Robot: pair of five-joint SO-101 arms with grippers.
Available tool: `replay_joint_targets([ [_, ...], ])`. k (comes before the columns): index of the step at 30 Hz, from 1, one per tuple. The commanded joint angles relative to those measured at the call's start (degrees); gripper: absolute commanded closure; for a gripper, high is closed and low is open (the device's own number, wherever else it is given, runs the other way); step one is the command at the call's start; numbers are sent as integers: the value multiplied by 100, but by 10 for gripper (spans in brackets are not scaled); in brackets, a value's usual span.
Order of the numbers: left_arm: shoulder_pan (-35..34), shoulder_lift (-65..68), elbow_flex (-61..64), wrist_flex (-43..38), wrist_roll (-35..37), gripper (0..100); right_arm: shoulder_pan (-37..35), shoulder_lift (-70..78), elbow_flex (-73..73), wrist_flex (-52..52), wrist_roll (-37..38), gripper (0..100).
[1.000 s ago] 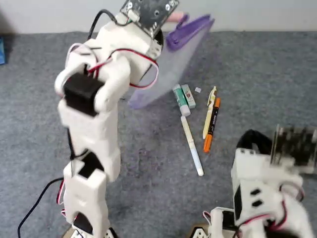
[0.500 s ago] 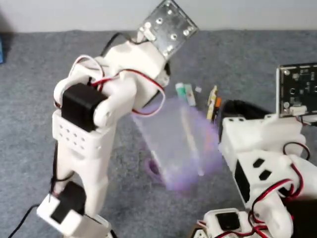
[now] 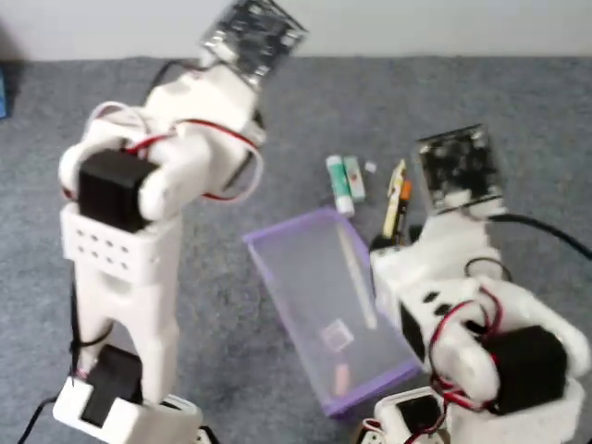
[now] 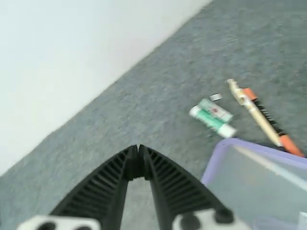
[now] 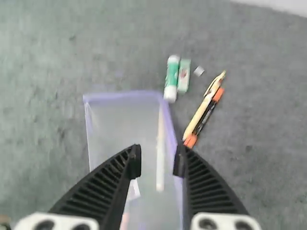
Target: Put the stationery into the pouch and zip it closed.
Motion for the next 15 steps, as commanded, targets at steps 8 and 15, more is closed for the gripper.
replay_joint_targets([
  [8, -440, -624, 1807, 105, -105, 987, 567, 602, 2031, 57, 352, 888],
  [15, -818, -818, 2492, 105, -97, 987, 1780, 1648, 2057, 145, 1037, 888],
])
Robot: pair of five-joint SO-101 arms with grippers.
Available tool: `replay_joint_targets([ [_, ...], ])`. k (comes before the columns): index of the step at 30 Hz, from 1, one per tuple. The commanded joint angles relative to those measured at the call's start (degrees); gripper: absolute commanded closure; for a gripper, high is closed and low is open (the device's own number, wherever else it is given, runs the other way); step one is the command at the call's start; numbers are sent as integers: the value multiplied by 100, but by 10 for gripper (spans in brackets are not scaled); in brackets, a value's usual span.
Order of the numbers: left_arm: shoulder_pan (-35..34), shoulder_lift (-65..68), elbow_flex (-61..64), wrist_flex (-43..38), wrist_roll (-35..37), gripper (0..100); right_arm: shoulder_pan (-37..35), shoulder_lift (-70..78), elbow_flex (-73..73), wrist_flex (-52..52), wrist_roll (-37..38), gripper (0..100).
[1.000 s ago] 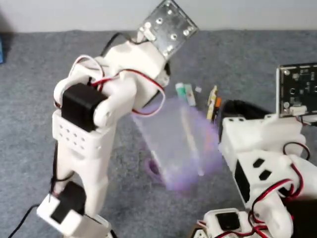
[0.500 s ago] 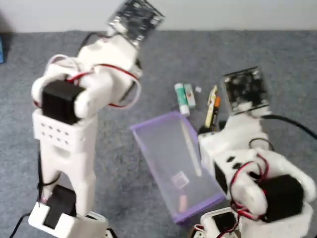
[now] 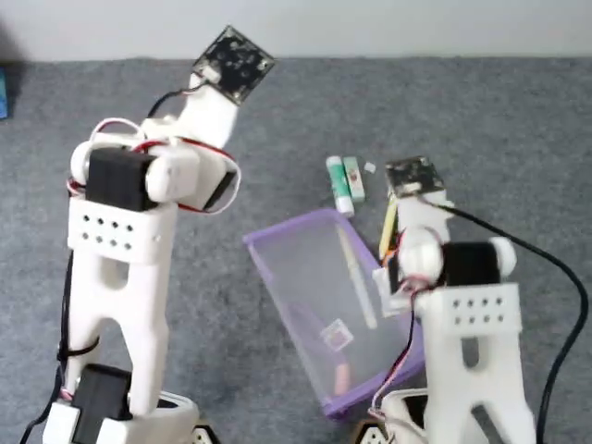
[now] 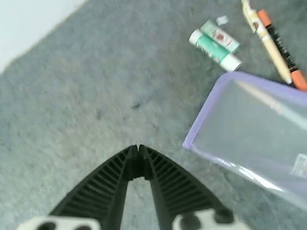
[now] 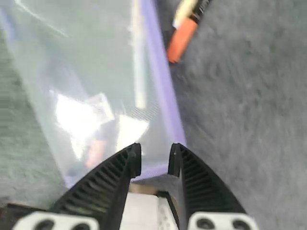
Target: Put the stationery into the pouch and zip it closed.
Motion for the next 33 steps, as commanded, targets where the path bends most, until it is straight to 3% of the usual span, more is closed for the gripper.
replay_joint_targets([
  [1, -387, -229, 163, 105, -62, 987, 637, 523, -18, 224, 475, 888],
  [7, -897, -255, 567, 105, -70, 987, 1323, 1297, 18, 259, 1266, 888],
  [15, -888, -255, 875, 105, -70, 986, 1824, 2273, 255, 268, 2303, 889],
  [22, -897, -237, 901, 97, -70, 986, 1218, 3002, 642, 251, 2708, 889],
  [33, -932, -264, 892, 97, -70, 986, -1015, 3899, 167, -356, 2945, 888],
])
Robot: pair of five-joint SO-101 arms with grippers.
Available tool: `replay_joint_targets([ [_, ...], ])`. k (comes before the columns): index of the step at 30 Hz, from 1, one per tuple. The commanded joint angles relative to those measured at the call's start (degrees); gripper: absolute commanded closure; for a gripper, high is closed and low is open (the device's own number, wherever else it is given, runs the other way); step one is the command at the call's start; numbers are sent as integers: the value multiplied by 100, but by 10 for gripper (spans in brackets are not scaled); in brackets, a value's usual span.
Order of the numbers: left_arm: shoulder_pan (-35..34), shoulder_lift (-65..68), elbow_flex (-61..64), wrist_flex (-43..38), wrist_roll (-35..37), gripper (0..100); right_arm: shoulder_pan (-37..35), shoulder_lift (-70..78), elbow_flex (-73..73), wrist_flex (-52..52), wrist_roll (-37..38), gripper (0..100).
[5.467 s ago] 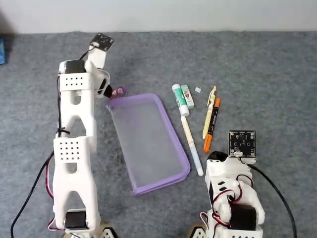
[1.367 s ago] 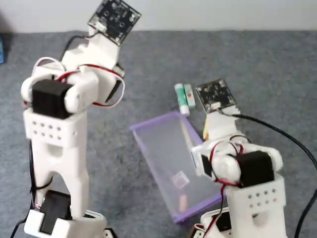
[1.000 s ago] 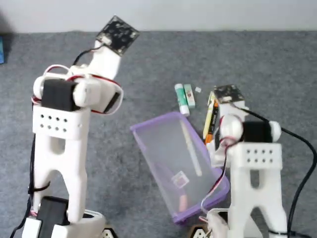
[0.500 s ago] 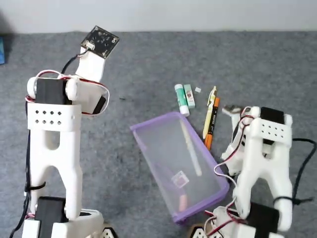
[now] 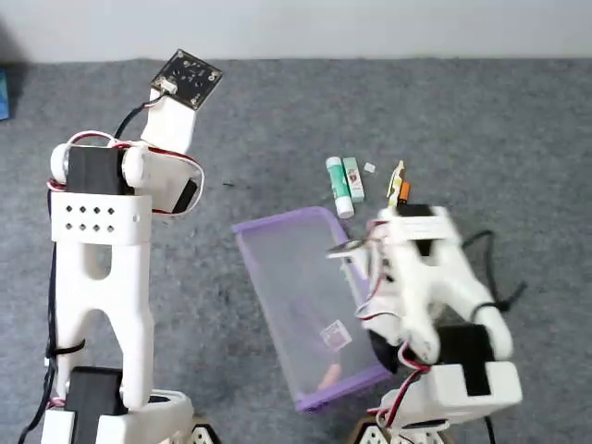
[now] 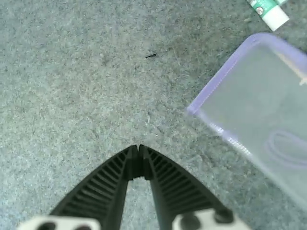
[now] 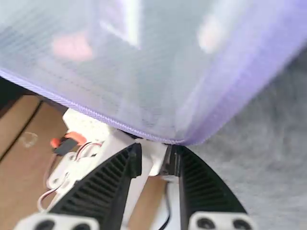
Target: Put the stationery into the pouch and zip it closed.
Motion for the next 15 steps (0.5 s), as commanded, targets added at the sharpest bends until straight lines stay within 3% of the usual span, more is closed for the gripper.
replay_joint_targets([
  [1, -18, -246, -40, 97, -53, 986, -576, -48, -659, -92, 9, 888],
  [8, -18, -246, -57, 97, -44, 986, -954, -154, -2022, -303, -818, 888],
  [15, -26, -246, -66, 105, -35, 986, -1508, -145, -2382, -1130, -1556, 888],
])
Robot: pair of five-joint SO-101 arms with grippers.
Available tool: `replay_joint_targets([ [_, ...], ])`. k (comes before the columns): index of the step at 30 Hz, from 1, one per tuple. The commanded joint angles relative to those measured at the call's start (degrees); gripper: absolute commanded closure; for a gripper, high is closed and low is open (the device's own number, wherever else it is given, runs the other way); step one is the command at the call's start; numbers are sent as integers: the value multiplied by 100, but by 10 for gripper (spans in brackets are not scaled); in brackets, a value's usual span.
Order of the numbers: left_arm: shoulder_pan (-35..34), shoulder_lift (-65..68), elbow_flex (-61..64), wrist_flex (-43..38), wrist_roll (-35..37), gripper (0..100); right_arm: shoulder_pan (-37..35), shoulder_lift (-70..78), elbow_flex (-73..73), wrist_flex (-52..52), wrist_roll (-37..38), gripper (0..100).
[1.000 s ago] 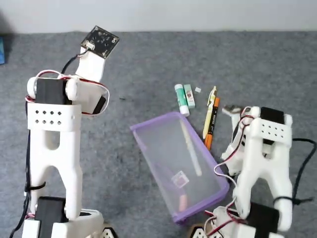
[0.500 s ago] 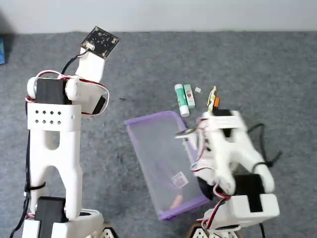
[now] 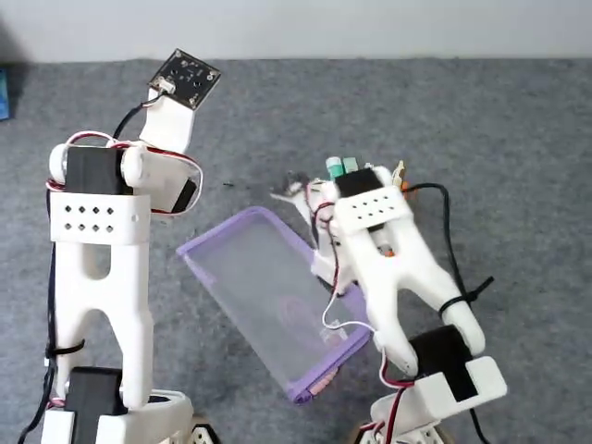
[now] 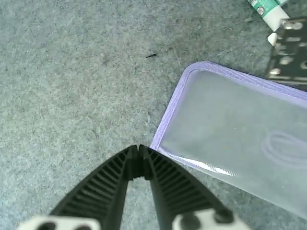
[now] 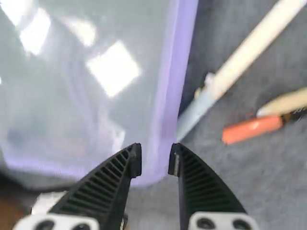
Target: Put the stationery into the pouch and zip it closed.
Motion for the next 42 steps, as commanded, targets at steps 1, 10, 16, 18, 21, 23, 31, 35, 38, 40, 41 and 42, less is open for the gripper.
replay_joint_targets([
  [1, -35, -246, -66, 114, -35, 986, -136, -163, -281, -215, -440, 888],
  [10, -281, -756, 497, 114, -35, 986, 637, -743, -273, 1112, -633, 888],
  [16, -765, -932, 743, 105, -35, 986, 840, -1130, 396, 1411, -229, 954],
  [18, -985, -941, 743, 105, -35, 986, 796, -1182, 879, 1402, 176, 952],
  [21, -1231, -958, 743, 105, -35, 986, 637, -1182, 1398, 1367, 527, 969],
  [23, -1336, -958, 743, 105, -35, 986, 593, -1182, 1644, 1244, 624, 989],
  [31, -1389, -958, 743, 105, -35, 986, -171, -1174, 2207, 136, 598, 989],
  [35, -1407, -967, 743, 105, -35, 986, -760, -1174, 2233, -752, 589, 989],
  [38, -1407, -967, 743, 105, -35, 986, -1015, -1174, 2242, -1508, 589, 989],
  [40, -1407, -967, 743, 105, -35, 986, -1112, -1174, 2242, -1974, 589, 989],
  [41, -1407, -967, 743, 105, -35, 986, -1138, -1174, 2242, -2211, 589, 989],
  [42, -1407, -967, 734, 105, -35, 986, -1165, -1174, 2242, -2431, 589, 989],
])
